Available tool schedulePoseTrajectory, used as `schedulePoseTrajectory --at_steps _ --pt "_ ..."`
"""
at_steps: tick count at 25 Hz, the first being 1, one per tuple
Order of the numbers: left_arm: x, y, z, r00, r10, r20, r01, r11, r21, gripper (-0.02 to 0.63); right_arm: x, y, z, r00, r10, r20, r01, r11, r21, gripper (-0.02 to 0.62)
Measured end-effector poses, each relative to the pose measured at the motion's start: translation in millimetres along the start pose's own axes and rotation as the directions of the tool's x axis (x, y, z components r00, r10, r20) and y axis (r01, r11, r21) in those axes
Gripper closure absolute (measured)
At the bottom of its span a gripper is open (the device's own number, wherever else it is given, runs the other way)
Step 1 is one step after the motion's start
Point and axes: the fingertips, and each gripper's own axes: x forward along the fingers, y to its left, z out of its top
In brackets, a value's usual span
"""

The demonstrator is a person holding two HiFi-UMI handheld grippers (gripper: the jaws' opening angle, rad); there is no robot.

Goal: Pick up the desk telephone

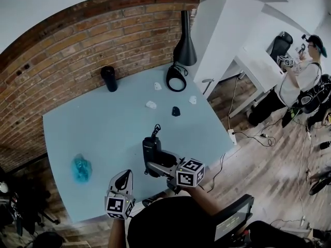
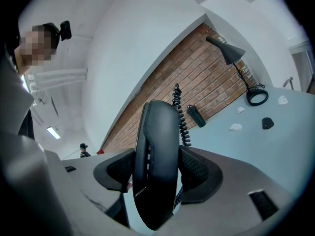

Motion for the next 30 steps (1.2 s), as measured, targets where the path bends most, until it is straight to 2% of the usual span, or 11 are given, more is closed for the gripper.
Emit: schedulePoseTrajectory --at_steps 6,10,14,18,30 --pt "9 5 48 0.997 -0.004 0.078 0.000 0.998 0.056 0.580 -4 11 38 0.997 -0.002 0.075 0.007 0.998 -0.070 0.314" --pt "-5 15 86 0.990 0.023 0.142 -0.032 0.998 0.059 0.580 1 34 66 0.990 0.041 0.133 -0.021 0.989 -0.146 0.314" --pt "-9 7 98 0.983 0.030 0.183 -0.041 0.998 0.056 0.580 -11 48 81 0.985 0.046 0.167 -0.012 0.979 -0.204 0.314" --pt "-14 6 95 0.979 0.046 0.198 -0.051 0.999 0.017 0.580 -15 50 74 0.988 0.021 0.151 0.014 0.974 -0.225 0.314" --pt "-24 3 48 0.993 0.051 0.105 -0.048 0.999 -0.026 0.580 -17 37 26 0.999 -0.027 0.046 0.036 0.980 -0.198 0.314"
